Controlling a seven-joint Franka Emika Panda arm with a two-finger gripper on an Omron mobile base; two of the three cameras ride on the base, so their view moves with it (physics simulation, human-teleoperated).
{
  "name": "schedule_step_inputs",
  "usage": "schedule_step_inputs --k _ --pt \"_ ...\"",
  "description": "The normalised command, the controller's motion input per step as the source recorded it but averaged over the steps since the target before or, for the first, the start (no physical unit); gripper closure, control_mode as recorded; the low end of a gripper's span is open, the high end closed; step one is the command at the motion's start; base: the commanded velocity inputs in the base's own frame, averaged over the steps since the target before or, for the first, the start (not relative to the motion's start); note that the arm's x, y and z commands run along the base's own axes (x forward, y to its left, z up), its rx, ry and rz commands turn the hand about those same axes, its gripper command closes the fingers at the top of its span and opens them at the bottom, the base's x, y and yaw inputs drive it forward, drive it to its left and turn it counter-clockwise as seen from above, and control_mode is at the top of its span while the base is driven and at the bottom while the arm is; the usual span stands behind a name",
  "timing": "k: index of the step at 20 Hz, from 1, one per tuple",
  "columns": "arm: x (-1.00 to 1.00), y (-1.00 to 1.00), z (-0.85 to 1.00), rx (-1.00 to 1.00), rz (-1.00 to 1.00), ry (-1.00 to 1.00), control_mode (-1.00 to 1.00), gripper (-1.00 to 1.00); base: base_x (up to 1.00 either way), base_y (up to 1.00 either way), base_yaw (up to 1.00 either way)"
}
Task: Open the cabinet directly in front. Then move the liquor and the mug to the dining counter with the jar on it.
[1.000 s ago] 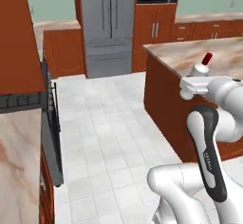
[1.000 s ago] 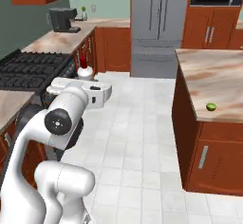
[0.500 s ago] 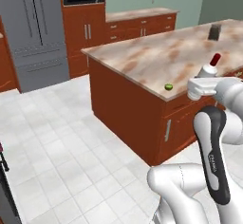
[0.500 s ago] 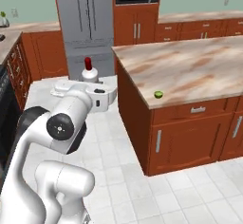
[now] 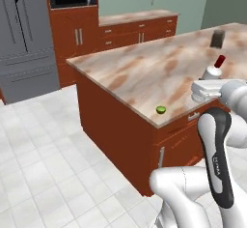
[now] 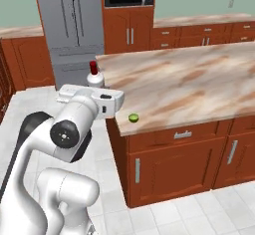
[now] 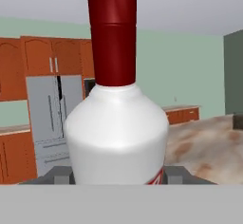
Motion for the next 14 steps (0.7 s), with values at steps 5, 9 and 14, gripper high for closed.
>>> schedule_step_inputs --k 5,9,14 --pt "0.0 0.0 0.0 0.0 0.0 0.0 1.0 1.0 0.3 -1.0 0.08" --pt "0.0 0.0 0.0 0.0 0.0 0.0 1.0 1.0 0.16 -1.0 0.37" --pt "0.0 0.0 0.0 0.0 0.0 0.0 1.0 1.0 0.09 -1.0 0.43"
